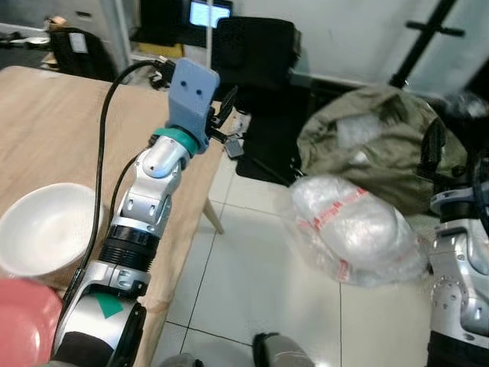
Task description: Setting the table
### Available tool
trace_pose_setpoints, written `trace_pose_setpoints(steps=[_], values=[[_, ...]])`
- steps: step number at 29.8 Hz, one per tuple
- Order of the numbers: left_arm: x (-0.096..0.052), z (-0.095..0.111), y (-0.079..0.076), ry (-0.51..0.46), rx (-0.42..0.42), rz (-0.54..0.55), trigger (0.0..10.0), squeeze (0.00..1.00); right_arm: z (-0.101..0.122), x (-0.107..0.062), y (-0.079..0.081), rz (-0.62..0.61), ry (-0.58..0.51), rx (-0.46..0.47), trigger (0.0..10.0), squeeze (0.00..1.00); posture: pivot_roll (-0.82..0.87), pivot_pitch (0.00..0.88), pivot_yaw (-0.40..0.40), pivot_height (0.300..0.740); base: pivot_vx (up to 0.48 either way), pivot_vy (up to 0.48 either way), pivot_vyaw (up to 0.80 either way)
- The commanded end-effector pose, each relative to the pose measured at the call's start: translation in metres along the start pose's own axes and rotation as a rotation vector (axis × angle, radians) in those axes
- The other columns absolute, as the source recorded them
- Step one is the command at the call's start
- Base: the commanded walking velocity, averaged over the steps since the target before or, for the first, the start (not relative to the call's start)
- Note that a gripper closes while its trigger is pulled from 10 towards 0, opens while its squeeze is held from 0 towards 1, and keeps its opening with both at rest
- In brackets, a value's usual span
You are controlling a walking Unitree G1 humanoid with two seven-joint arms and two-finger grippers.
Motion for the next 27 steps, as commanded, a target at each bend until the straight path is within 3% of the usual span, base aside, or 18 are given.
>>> trace_pose_setpoints(steps=[1,27], values=[[0.0008,-0.0015,-0.0064,0.002,0.006,-0.019,10.0,0.00,0.0005,-0.0006,-0.0041,-0.014,-0.001,-0.011,10.0,0.00,-0.01,0.000,0.044,0.740,0.000,0.000,-0.80],[0.0013,-0.0021,-0.0068,-0.001,-0.001,-0.011,10.0,0.00,0.0019,0.0004,-0.0039,-0.008,-0.004,-0.014,10.0,0.00,-0.01,0.000,0.038,0.740,0.000,0.000,-0.80]])
Point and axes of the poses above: a point about 5 cm out from each wrist's last joint towards the gripper, its own x axis pointing out of the wrist towards the gripper, its own z axis along the axis of the wrist's last joint, y = z × x, the point moved 3 cm from there along x, pointing out of the wrist towards the gripper, and after that the axes turned 8 degrees about -x, right-handed, at the moved point
